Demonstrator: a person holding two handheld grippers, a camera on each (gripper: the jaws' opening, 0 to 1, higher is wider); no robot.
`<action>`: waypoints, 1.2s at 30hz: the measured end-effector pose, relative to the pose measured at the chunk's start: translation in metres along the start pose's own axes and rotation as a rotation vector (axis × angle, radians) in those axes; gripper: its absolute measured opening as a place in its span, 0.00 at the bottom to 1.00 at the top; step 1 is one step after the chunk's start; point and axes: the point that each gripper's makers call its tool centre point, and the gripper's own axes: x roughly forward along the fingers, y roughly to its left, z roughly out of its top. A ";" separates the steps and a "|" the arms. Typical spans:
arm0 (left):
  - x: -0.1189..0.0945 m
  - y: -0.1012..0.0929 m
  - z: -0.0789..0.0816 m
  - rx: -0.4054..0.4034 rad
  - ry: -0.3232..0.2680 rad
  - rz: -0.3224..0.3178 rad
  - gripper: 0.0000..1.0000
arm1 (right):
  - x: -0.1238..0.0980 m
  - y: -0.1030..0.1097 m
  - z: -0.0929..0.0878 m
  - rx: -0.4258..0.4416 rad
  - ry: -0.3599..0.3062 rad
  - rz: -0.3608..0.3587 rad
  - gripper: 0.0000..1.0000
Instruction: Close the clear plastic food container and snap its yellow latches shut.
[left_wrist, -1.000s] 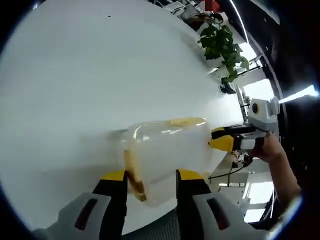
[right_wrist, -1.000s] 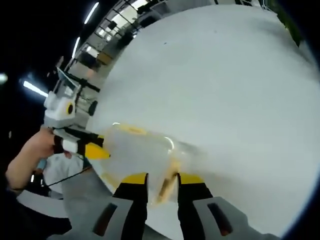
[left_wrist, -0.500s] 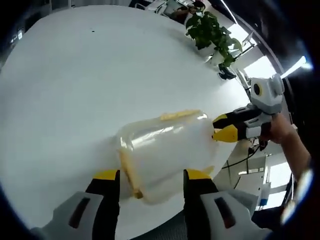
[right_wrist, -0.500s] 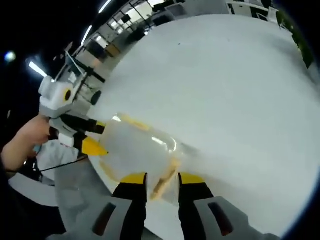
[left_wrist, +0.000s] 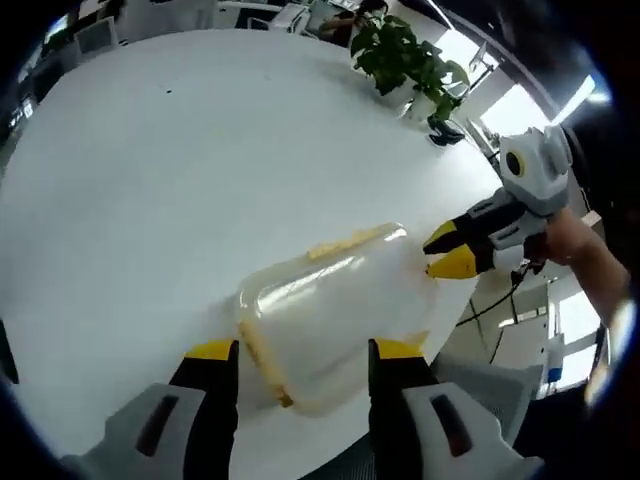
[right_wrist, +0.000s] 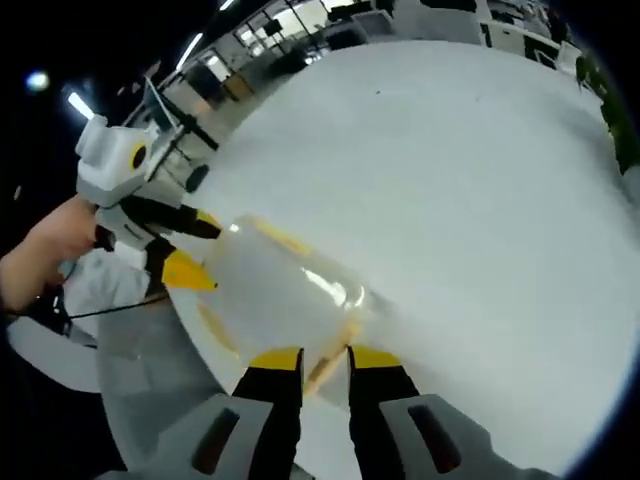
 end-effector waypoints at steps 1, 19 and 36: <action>-0.001 -0.001 -0.001 0.028 0.010 0.001 0.52 | 0.000 0.000 0.000 -0.007 0.008 -0.004 0.15; -0.008 -0.006 0.014 0.290 0.006 0.006 0.53 | -0.006 0.009 0.013 -0.254 0.045 -0.008 0.24; -0.004 -0.024 0.022 0.495 -0.005 -0.044 0.52 | 0.002 0.028 0.022 -0.457 0.063 0.030 0.29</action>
